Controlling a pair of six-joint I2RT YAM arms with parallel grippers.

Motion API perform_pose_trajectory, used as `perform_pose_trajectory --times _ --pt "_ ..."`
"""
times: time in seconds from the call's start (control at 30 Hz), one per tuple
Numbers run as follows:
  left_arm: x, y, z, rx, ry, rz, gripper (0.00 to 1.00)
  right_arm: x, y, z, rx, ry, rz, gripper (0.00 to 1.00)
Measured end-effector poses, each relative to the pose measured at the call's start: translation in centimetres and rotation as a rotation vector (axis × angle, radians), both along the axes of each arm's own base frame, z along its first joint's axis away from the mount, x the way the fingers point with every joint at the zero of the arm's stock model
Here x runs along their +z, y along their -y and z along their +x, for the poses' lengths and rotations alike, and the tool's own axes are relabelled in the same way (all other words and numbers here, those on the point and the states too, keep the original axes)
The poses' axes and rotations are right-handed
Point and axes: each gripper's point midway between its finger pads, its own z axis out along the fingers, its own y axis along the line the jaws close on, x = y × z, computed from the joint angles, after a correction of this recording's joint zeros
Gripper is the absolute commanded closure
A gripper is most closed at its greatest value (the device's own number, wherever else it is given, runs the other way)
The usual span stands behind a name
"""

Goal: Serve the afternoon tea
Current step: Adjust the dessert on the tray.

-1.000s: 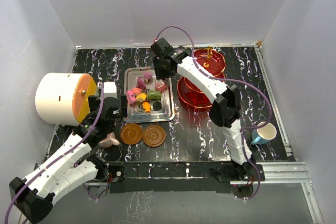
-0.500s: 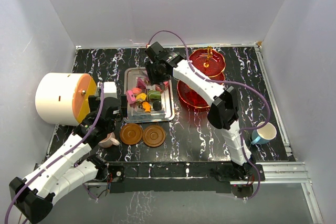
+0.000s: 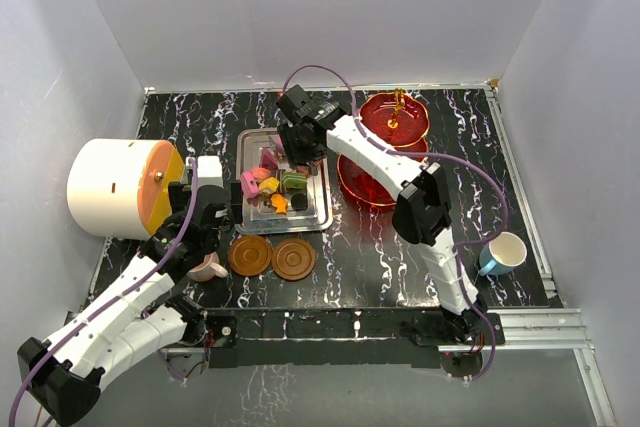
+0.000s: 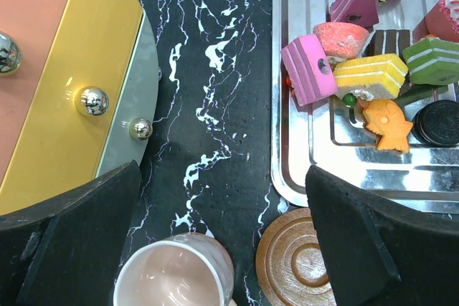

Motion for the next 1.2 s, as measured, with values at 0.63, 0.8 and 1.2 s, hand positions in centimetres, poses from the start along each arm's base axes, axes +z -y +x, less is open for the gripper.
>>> perform_pose_trajectory --times 0.63,0.8,1.2 --pt "0.0 0.0 0.0 0.000 0.000 0.000 0.01 -2.9 0.8 -0.3 -0.112 -0.148 0.138 0.69" --pt "0.0 0.0 0.0 0.000 0.000 0.000 0.01 -1.6 0.9 0.8 -0.164 -0.184 0.273 0.69" --pt "0.0 0.0 0.0 -0.003 -0.001 -0.001 0.01 -2.4 -0.7 -1.5 -0.133 -0.318 0.429 0.62"
